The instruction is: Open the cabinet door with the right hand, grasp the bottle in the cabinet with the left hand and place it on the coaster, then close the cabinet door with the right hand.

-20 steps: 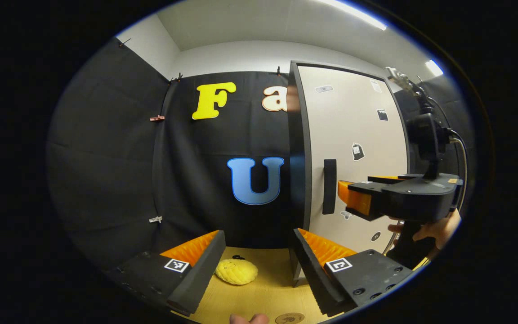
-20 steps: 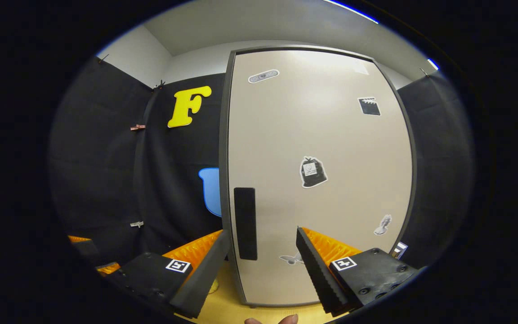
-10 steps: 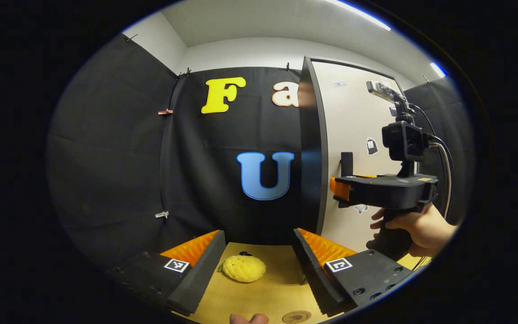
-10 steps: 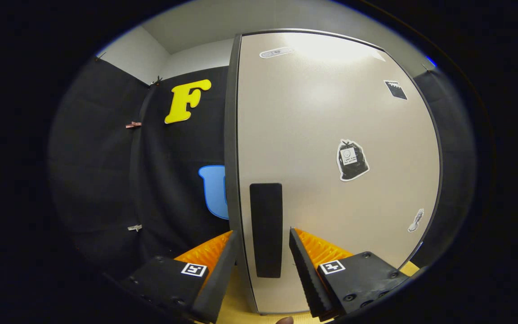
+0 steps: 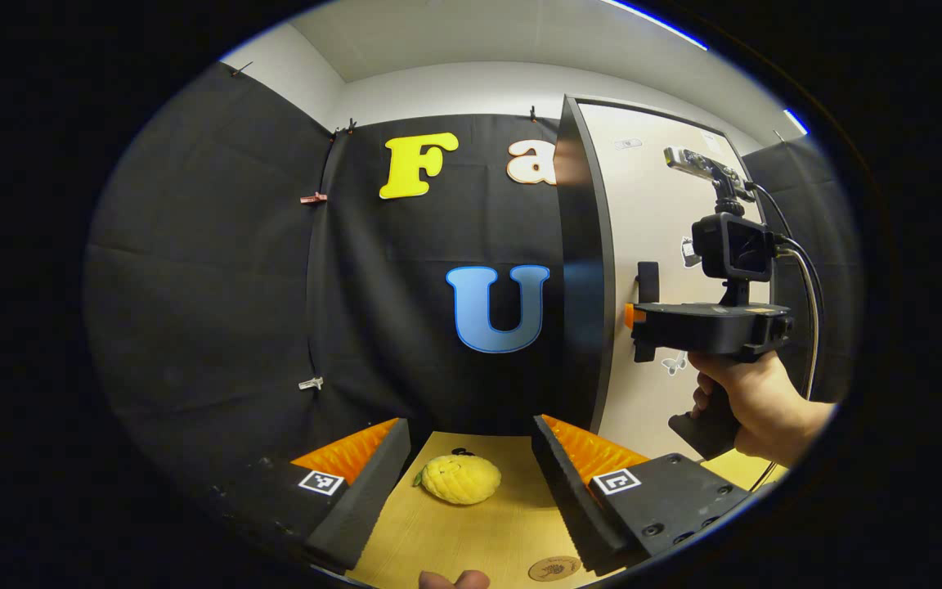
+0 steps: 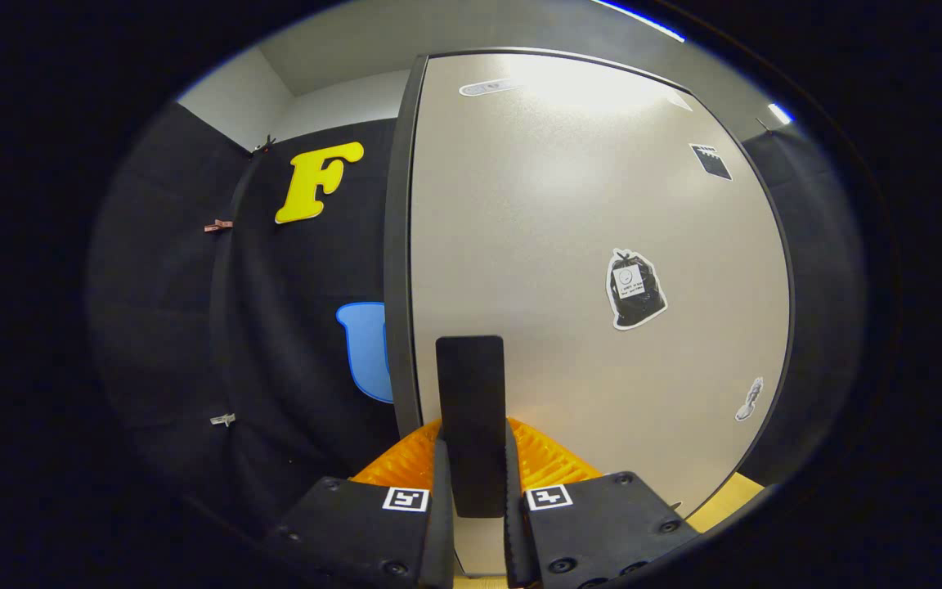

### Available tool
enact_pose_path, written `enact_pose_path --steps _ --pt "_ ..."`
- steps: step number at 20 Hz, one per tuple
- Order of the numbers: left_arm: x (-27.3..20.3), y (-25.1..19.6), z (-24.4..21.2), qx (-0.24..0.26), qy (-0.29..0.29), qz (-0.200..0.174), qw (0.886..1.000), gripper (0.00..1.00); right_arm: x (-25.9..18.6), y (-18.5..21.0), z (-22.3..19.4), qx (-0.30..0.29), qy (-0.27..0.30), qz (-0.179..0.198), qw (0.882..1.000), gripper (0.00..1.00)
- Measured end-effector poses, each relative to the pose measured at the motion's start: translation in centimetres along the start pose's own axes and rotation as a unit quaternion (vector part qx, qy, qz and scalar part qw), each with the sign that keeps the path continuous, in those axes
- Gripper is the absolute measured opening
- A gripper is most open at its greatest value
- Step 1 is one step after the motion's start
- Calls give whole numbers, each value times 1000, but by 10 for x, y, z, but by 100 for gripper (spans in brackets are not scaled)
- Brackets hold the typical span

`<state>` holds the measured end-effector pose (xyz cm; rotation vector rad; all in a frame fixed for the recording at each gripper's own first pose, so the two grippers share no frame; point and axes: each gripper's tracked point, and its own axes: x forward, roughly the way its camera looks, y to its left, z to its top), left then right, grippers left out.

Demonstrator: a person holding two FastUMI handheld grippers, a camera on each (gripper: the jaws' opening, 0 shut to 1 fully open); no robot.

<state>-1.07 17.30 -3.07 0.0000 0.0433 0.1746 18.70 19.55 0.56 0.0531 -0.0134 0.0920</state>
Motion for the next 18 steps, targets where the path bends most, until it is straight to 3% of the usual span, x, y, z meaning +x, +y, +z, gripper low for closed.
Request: enact_pose_path --steps 1,2,18 --pt "-2 -2 3 -3 -2 -1 1000 95 -2 2 -1 0 6 8 1000 28" --pt "-3 -3 4 -5 -4 -2 1000 95 -5 2 -1 0 8 14 1000 20" --pt "-39 -52 27 3 -34 -28 999 92 -125 -23 9 14 26 107 994 20"
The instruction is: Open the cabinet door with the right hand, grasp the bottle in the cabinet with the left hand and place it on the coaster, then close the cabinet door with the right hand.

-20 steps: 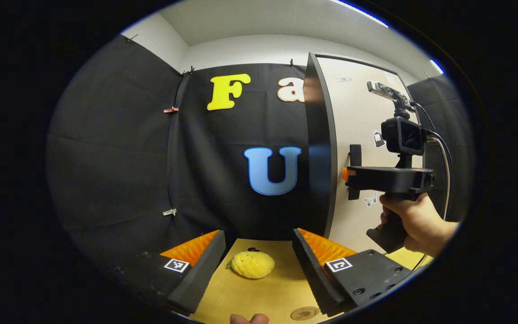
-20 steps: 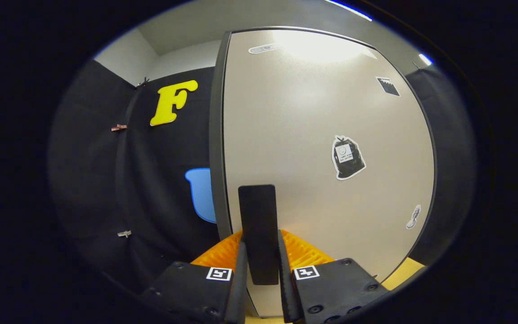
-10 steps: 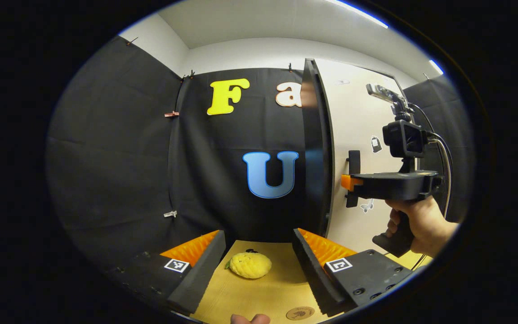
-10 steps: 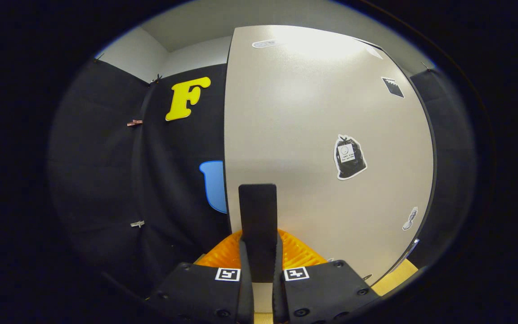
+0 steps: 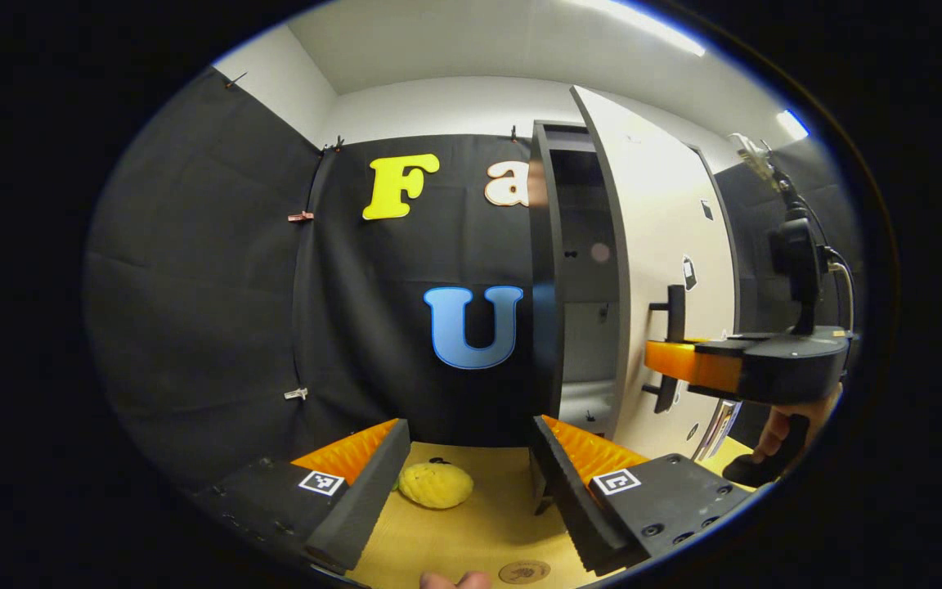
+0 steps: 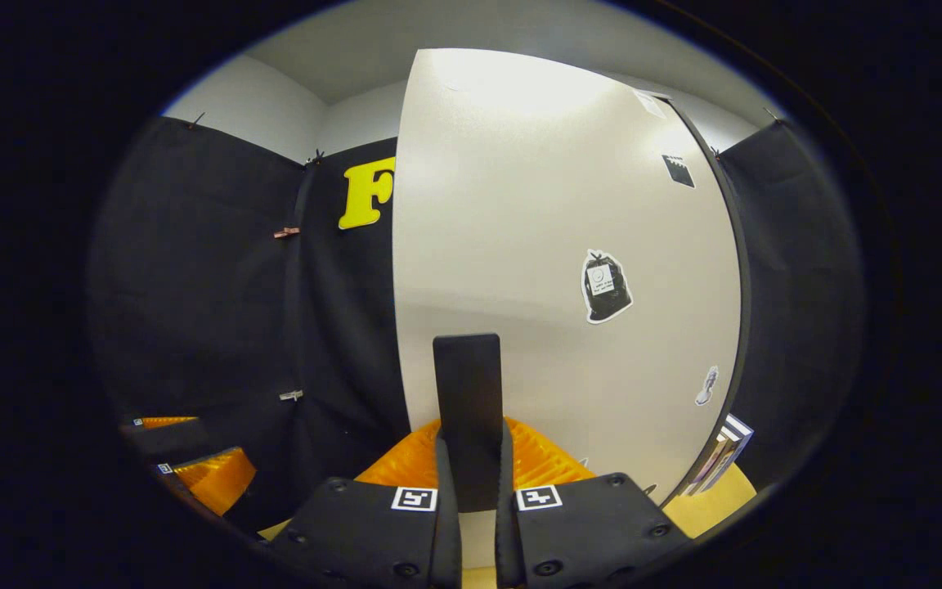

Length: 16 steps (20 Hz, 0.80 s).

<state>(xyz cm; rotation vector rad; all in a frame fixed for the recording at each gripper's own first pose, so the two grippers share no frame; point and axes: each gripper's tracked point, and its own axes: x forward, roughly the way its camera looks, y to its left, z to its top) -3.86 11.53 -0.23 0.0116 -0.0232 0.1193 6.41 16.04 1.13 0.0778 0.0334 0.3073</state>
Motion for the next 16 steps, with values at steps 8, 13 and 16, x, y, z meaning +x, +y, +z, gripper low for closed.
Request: enact_pose_path --steps 8,13,16 --pt "-3 -33 8 -12 -7 -21 1000 94 -52 -22 5 -6 3 24 1000 20" --pt "-2 -54 15 -13 -12 -36 999 94 -81 -41 9 -11 5 18 1000 20" --pt "-2 -65 16 -19 -15 -42 999 95 -99 -57 11 -9 4 8 1000 20"
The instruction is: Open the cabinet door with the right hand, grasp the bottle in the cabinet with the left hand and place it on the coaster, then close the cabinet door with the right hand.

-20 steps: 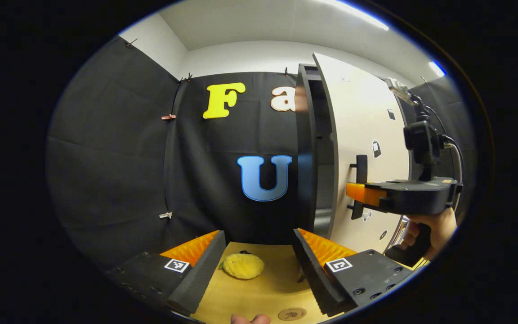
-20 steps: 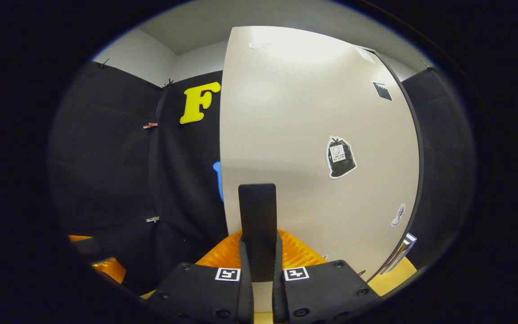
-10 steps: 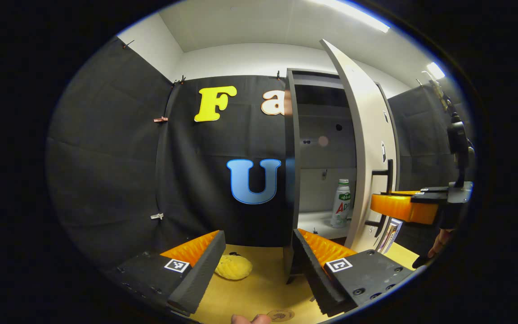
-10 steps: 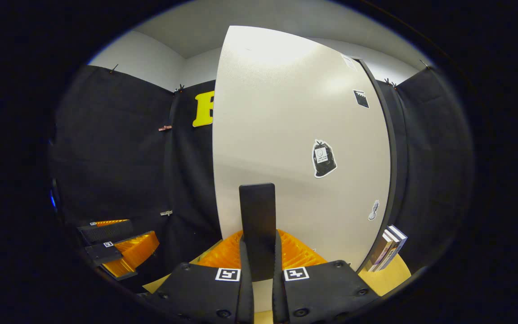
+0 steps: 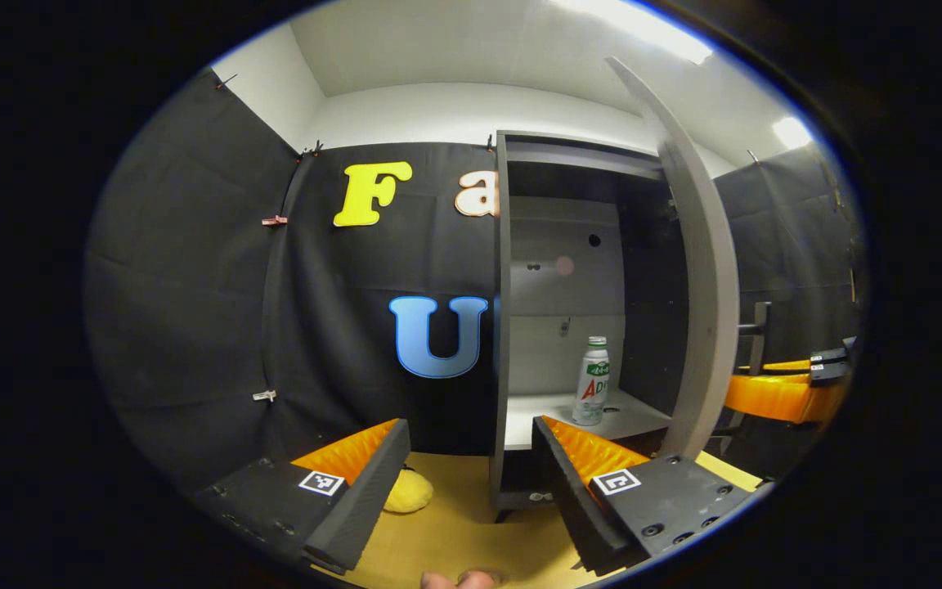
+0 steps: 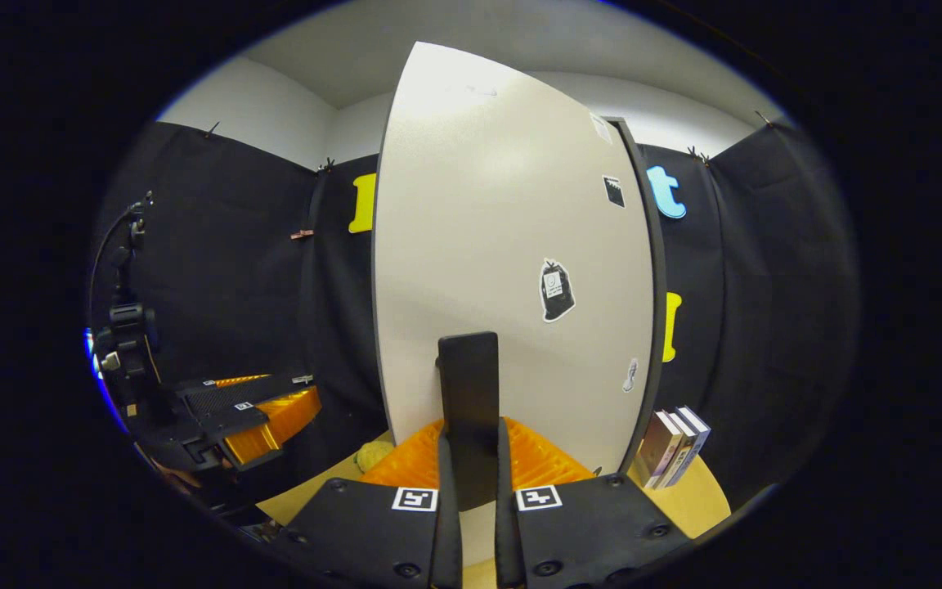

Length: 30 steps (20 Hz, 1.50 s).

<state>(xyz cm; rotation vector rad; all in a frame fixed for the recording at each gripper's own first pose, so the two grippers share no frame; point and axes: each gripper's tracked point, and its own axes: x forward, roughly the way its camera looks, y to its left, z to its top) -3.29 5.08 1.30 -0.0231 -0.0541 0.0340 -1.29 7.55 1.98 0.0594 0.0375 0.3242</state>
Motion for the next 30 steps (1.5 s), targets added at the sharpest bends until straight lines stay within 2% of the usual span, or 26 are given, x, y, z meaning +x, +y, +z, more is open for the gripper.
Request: enact_pose_path --steps 8,13,25,26,30 --pt "8 -30 3 -4 1 -27 1000 92 -39 -43 4 -8 -9 -52 999 19" --pt "18 -56 4 1 4 -45 999 94 -54 -71 6 -26 -10 -86 996 19" --pt "38 -127 5 1 8 -80 997 92 -76 -127 8 21 -1 -125 992 18" --pt "41 -133 5 0 8 -82 997 94 -79 -131 8 21 -1 -131 991 18" --pt "51 -153 8 3 9 -91 996 92 -89 -150 9 20 -3 -149 989 13"
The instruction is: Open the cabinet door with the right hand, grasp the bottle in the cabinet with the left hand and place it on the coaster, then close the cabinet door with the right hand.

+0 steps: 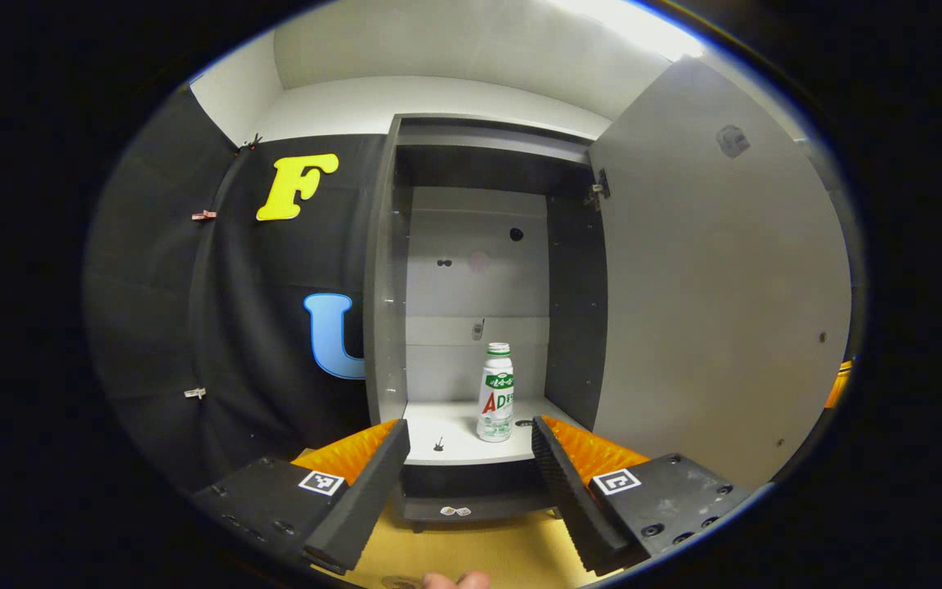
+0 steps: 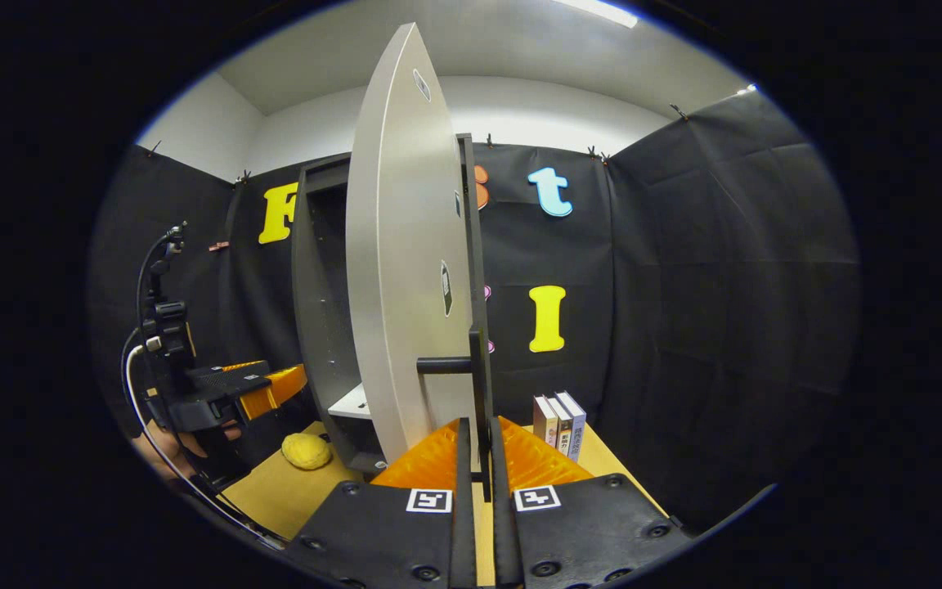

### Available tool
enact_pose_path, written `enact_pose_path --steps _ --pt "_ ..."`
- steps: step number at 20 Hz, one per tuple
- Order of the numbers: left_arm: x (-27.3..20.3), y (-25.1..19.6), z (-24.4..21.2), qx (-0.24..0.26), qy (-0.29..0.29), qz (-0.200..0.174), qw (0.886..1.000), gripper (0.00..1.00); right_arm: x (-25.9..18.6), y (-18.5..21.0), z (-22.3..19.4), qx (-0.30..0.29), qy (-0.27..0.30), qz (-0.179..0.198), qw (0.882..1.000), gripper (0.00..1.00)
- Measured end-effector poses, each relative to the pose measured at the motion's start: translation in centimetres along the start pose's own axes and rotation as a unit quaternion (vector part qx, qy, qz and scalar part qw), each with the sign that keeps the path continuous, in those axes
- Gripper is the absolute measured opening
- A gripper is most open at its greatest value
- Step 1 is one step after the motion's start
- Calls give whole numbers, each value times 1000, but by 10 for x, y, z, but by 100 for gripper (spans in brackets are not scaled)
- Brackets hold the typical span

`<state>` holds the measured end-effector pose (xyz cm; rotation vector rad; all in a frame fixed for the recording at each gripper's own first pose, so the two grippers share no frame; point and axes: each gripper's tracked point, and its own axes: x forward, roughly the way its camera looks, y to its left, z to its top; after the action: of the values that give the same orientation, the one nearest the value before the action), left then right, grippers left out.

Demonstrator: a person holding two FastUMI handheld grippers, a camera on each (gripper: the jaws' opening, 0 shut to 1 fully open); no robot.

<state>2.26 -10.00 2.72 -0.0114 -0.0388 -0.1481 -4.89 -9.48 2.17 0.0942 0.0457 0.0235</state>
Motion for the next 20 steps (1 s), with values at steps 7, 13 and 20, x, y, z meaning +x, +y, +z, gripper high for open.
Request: enact_pose_path --steps 7,13,20 --pt "32 -28 4 10 -1 -11 1000 94 -10 -20 0 23 5 -3 1000 13" --pt "91 -54 6 12 -10 -26 1000 92 -24 -36 6 40 -1 -20 999 14" --pt "176 -59 -12 20 -2 3 1000 94 -32 -67 -2 50 5 -47 998 86"
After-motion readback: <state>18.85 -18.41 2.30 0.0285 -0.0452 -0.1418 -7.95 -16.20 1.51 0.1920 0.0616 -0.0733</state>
